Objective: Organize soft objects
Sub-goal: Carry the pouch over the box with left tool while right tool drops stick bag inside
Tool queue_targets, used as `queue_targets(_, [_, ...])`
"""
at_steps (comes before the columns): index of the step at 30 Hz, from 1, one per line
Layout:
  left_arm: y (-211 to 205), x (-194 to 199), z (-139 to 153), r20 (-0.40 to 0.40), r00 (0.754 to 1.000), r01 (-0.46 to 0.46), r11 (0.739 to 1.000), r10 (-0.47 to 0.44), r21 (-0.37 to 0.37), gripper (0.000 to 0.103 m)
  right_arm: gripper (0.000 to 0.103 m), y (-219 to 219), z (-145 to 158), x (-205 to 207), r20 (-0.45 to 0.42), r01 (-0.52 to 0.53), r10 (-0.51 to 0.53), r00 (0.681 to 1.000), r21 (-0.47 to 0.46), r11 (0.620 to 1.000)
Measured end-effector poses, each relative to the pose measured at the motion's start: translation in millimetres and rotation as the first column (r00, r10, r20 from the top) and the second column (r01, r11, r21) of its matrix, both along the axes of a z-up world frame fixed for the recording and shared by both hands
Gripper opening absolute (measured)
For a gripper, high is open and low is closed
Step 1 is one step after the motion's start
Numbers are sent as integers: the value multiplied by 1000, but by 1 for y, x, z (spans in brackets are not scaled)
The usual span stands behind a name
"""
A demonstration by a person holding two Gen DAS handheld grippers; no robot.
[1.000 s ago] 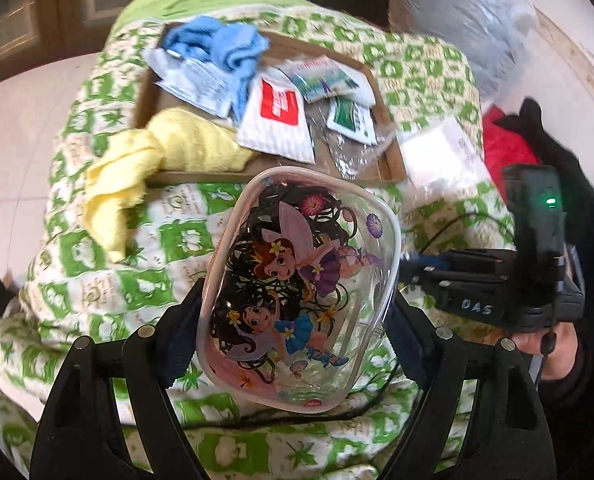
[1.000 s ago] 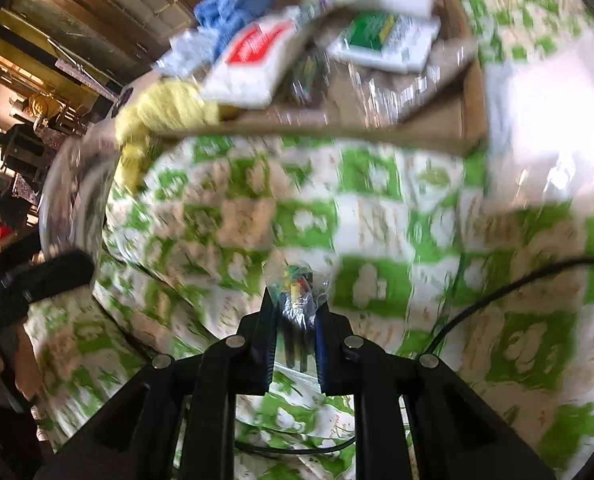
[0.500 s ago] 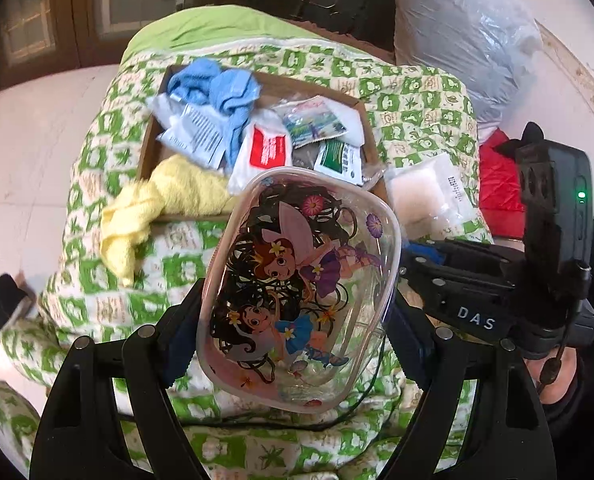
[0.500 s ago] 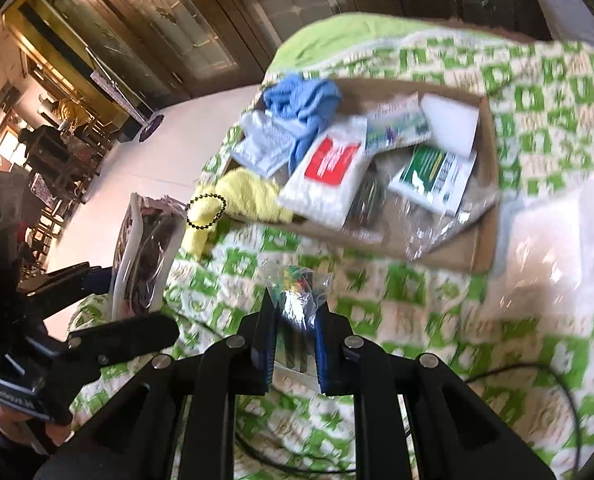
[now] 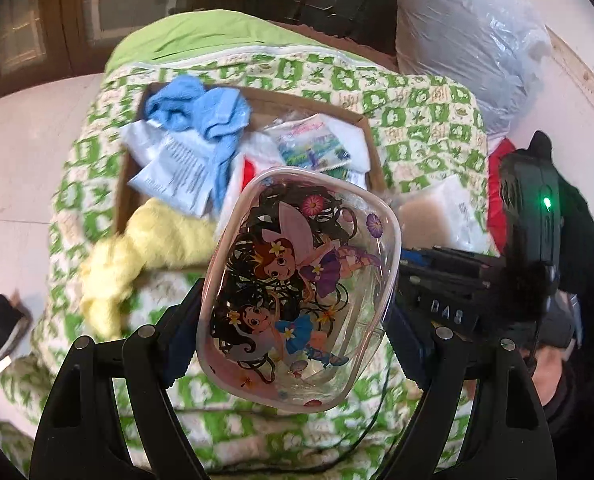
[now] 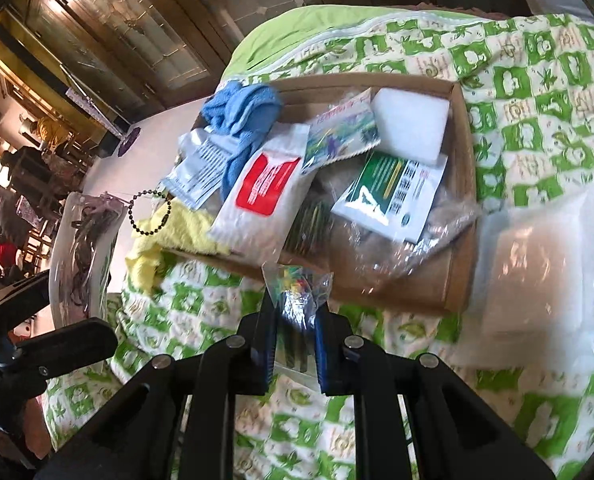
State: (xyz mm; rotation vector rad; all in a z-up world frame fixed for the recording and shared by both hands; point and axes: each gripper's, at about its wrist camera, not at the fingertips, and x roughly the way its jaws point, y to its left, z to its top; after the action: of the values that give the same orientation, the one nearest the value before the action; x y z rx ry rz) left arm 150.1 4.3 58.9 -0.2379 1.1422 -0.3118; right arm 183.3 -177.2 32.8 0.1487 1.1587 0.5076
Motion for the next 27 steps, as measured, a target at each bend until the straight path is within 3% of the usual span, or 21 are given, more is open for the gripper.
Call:
queue_targets(3, [-6, 22, -4, 6, 1000, 28, 999, -28, 16, 83, 15, -5, 7, 0, 53, 1, -1, 999, -4, 1000])
queue_targets(5, [-5, 36, -8, 6, 1000, 30, 1000, -29, -10, 83, 15, -13, 6, -1, 80, 14, -15, 997, 20, 1000])
queue_targets(9, [0, 60, -17, 6, 1000, 19, 1000, -19, -4, 83, 15, -20, -10, 9, 64, 26, -29, 998, 51, 998])
queue_targets(15, [8, 102, -33, -20, 1000, 12, 1000, -13, -21, 83, 15, 3, -21, 23, 34, -13, 13, 999, 10, 1000])
queue_targets(20, [-7, 126, -36, 5, 999, 39, 997, -39, 63, 83, 15, 11, -28, 38, 31, 10, -9, 999, -32, 999])
queue_targets(22, [-13, 132, -35, 33, 999, 30, 990, -35, 137, 83, 15, 14, -31, 44, 37, 15, -13, 999, -45, 999])
queue_targets(27, [-20, 138, -40, 67, 998, 5, 975, -20, 223, 83, 16, 12, -35, 48, 39, 38, -36, 999, -36, 999])
